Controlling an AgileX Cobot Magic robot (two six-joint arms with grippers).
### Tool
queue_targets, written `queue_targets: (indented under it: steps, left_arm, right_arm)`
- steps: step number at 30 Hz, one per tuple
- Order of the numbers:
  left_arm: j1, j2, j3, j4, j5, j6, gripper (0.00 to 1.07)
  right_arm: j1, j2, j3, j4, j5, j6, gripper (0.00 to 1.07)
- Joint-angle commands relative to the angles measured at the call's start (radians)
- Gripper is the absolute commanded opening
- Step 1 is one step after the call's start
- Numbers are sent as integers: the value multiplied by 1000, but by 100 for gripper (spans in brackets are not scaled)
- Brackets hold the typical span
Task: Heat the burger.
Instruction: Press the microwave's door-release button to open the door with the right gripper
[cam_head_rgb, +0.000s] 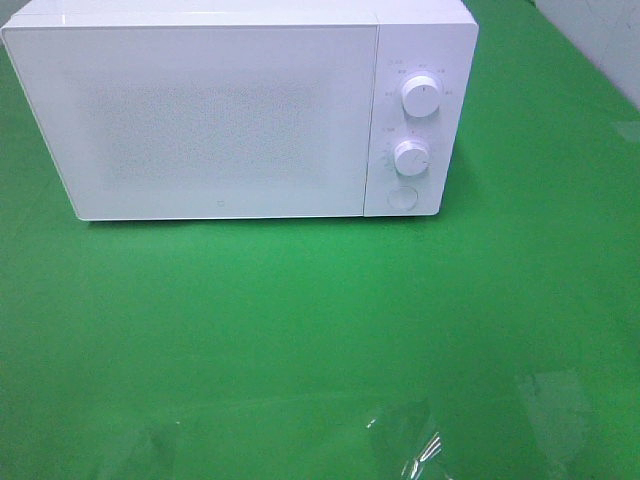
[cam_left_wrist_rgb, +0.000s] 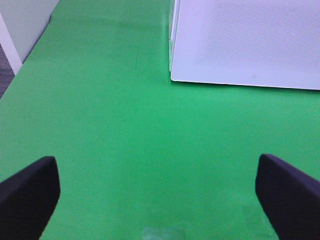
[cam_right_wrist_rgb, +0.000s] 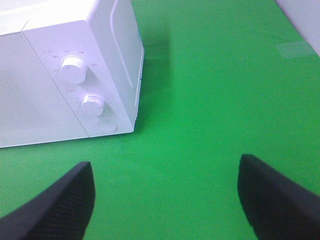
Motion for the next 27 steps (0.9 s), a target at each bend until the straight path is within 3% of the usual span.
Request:
queue_targets:
  steps: [1, 7, 12, 14, 17, 20, 27]
  left_arm:
    - [2, -17, 3, 2, 0, -6, 99]
    - [2, -17, 3, 2, 0, -6, 99]
    - [2, -17, 3, 2, 0, -6, 99]
    - [2, -17, 3, 2, 0, -6, 99]
    - [2, -17, 3, 2, 0, -6, 99]
    - [2, -17, 3, 2, 0, -6, 99]
    - [2, -17, 3, 2, 0, -6, 99]
  right_arm:
    - [-6, 85, -3, -2, -86, -6, 76]
    - [-6, 185, 13, -6, -192, -6, 76]
    - [-6, 257, 98, -6, -428, -6, 76]
    - [-6, 308, 166, -5, -637, -6, 76]
    - [-6, 319, 178, -5, -681, -6, 76]
    - [-6, 388, 244, 2, -879, -5, 76]
    - [-6, 548, 274, 4, -1092, -7, 76]
